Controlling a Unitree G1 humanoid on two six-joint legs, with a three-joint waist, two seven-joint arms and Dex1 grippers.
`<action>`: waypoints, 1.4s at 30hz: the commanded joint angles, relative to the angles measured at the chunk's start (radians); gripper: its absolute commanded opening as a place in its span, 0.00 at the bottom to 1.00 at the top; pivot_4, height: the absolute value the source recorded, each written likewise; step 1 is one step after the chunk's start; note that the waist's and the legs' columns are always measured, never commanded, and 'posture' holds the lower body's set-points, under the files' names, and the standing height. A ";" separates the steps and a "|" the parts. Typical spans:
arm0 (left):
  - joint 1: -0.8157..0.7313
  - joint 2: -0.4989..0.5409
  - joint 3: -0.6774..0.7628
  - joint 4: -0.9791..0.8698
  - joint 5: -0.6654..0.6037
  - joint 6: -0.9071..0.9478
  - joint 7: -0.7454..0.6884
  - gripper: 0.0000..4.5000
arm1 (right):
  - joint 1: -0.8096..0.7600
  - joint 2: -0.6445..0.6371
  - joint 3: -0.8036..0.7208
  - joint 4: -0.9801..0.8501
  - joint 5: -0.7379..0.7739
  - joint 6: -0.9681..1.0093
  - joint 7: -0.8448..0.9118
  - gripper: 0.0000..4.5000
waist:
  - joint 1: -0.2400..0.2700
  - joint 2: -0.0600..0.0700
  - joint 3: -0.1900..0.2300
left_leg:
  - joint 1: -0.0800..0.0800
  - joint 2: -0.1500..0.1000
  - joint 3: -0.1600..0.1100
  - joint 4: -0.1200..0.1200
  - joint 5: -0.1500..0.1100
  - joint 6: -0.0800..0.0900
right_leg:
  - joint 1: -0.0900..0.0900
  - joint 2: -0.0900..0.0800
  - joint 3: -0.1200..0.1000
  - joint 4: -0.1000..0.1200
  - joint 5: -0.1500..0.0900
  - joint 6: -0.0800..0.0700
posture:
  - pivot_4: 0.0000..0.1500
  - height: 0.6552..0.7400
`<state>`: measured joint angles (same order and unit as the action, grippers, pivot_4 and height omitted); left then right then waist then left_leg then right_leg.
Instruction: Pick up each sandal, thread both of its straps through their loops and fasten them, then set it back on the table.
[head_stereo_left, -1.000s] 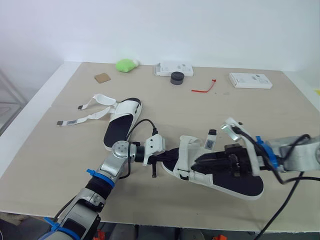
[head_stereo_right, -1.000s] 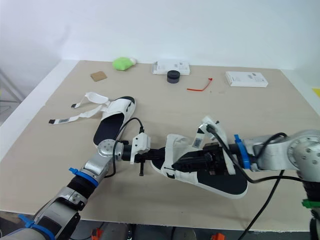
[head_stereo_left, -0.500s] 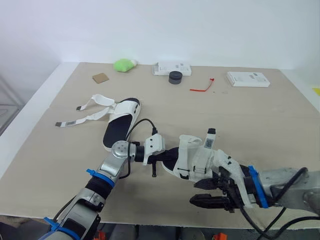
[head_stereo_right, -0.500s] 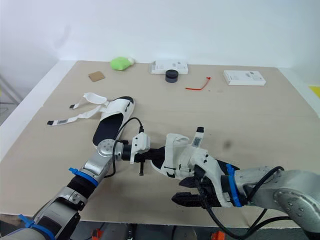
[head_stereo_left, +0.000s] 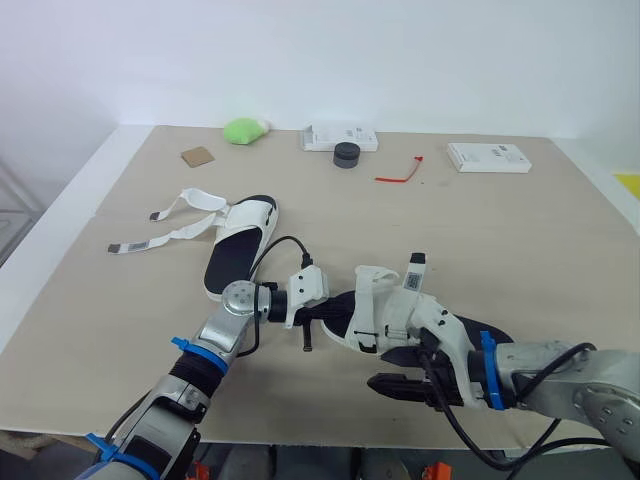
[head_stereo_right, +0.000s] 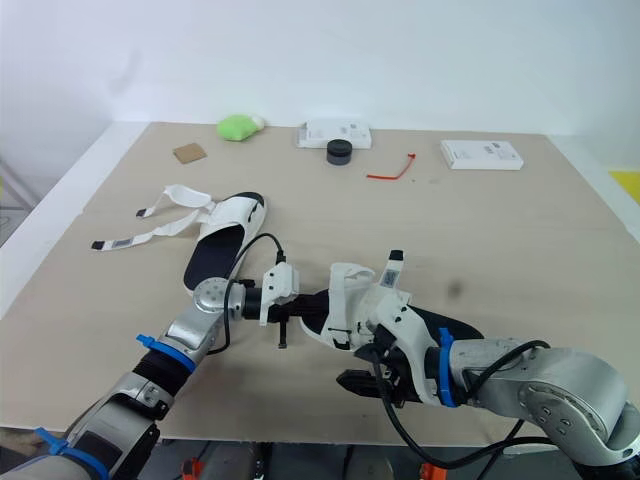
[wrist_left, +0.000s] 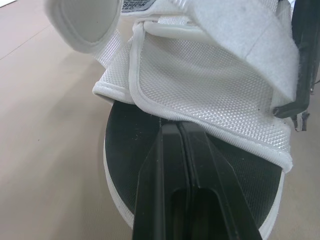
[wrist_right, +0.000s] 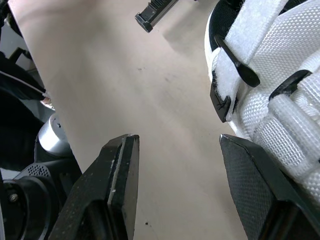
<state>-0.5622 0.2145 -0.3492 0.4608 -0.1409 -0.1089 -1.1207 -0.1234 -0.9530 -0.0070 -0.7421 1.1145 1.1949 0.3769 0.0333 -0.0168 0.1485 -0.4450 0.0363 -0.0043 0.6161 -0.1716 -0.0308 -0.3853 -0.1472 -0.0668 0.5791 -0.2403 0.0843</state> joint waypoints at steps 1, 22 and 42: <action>0.069 0.033 -0.069 0.115 0.095 0.076 -0.001 0.00 | -0.049 0.000 -0.067 0.004 0.049 0.023 -0.042 0.62 | 0.000 0.000 0.000 | 0.000 0.000 0.001 0.000 0.000 0.000 | 0.000 0.000 0.000 0.000 0.000 0.000 | 1.00 1.00; 0.065 0.025 -0.058 0.125 0.098 0.072 0.009 0.00 | -0.374 0.056 -0.006 0.398 0.410 0.127 -0.279 0.62 | 0.006 0.002 -0.004 | 0.001 -0.003 0.004 0.000 0.001 0.003 | 0.003 0.002 0.003 0.000 0.012 0.001 | 1.00 1.00; 0.064 0.020 -0.059 0.127 0.097 0.075 0.012 0.00 | -0.372 0.036 0.048 0.344 0.521 0.144 -0.323 0.01 | 0.006 0.003 -0.005 | 0.001 -0.003 0.003 0.000 0.001 0.004 | 0.003 0.003 0.003 0.000 0.013 0.002 | 1.00 1.00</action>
<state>-0.5635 0.2096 -0.3499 0.4591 -0.1413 -0.1095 -1.1395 -0.4959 -0.9016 0.0319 -0.3478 1.6616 1.3316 0.0326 0.0392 -0.0134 0.1433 -0.4444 0.0331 -0.0011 0.6164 -0.1707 -0.0272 -0.3820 -0.1446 -0.0641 0.5795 -0.2278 0.0860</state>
